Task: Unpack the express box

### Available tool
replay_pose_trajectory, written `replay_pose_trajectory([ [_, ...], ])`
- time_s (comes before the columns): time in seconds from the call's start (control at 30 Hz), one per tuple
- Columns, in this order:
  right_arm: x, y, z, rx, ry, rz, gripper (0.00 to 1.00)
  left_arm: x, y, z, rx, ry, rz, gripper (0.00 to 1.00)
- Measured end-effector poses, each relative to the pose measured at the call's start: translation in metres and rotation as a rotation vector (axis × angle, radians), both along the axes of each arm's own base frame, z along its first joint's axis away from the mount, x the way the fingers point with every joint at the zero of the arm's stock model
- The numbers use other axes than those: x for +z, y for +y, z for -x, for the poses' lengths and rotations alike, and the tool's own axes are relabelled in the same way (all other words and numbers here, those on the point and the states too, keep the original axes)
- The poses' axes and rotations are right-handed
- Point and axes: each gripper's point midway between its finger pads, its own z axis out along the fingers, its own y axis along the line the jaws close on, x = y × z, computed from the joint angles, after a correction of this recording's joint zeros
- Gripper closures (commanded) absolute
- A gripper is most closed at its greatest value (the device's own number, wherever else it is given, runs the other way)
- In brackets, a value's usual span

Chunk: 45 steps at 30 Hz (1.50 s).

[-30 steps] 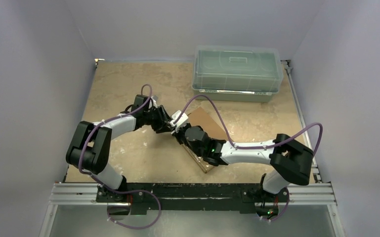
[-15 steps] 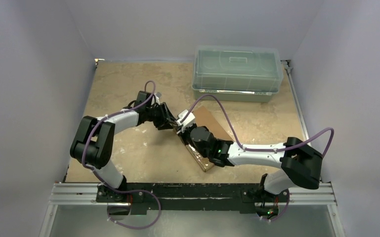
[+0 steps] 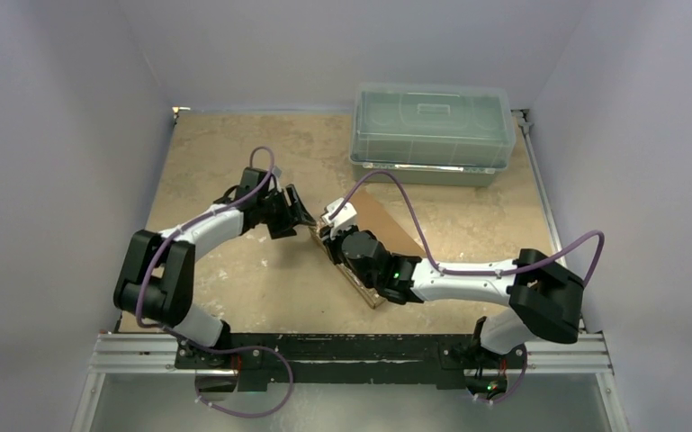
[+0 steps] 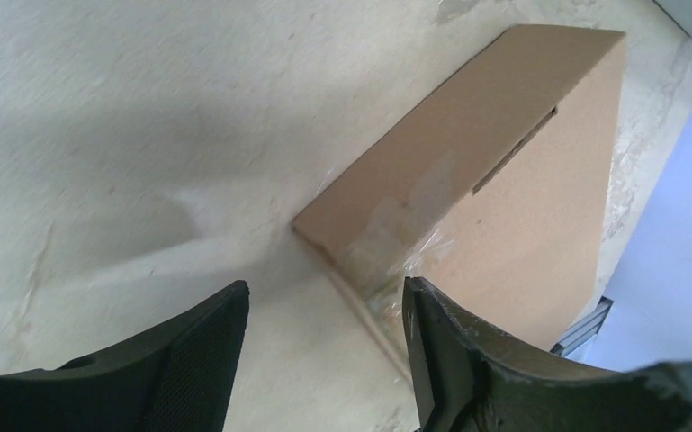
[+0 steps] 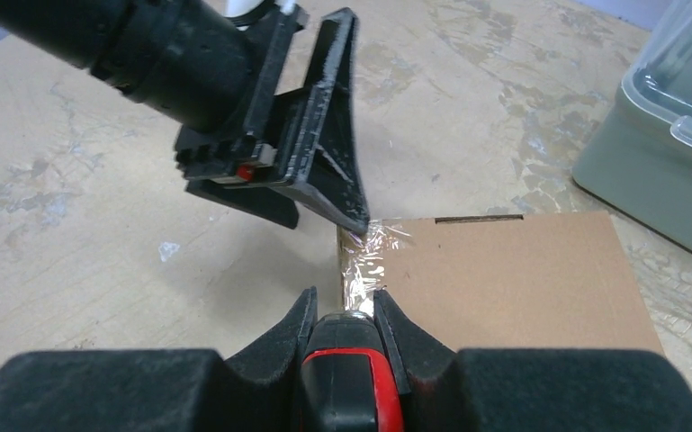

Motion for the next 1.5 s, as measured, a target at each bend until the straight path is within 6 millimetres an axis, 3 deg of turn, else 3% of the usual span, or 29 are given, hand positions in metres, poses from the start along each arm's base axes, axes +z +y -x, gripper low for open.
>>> replay_pose_trajectory([
  [0.2,0.000,0.001,0.001,0.007,0.001,0.000,1.00,0.008,0.010,0.023,0.032,-0.007,0.023,0.33],
  [0.33,0.000,0.001,0.001,0.010,0.001,0.000,1.00,0.012,-0.002,0.032,0.018,-0.010,0.065,0.33],
  [0.47,0.000,0.001,0.001,0.011,0.000,0.002,1.00,0.015,-0.018,0.034,-0.010,-0.028,0.106,0.40],
  [0.7,-0.001,0.001,0.002,0.011,0.000,0.006,1.00,-0.005,-0.020,0.026,-0.002,-0.003,0.061,0.58],
  [0.9,-0.002,-0.004,0.000,-0.010,-0.008,0.028,1.00,-0.003,-0.029,0.011,-0.018,-0.007,0.059,0.59],
  [1.5,-0.006,-0.028,0.010,-0.050,0.063,0.072,1.00,-0.005,-0.043,-0.011,-0.024,-0.006,0.064,0.62],
])
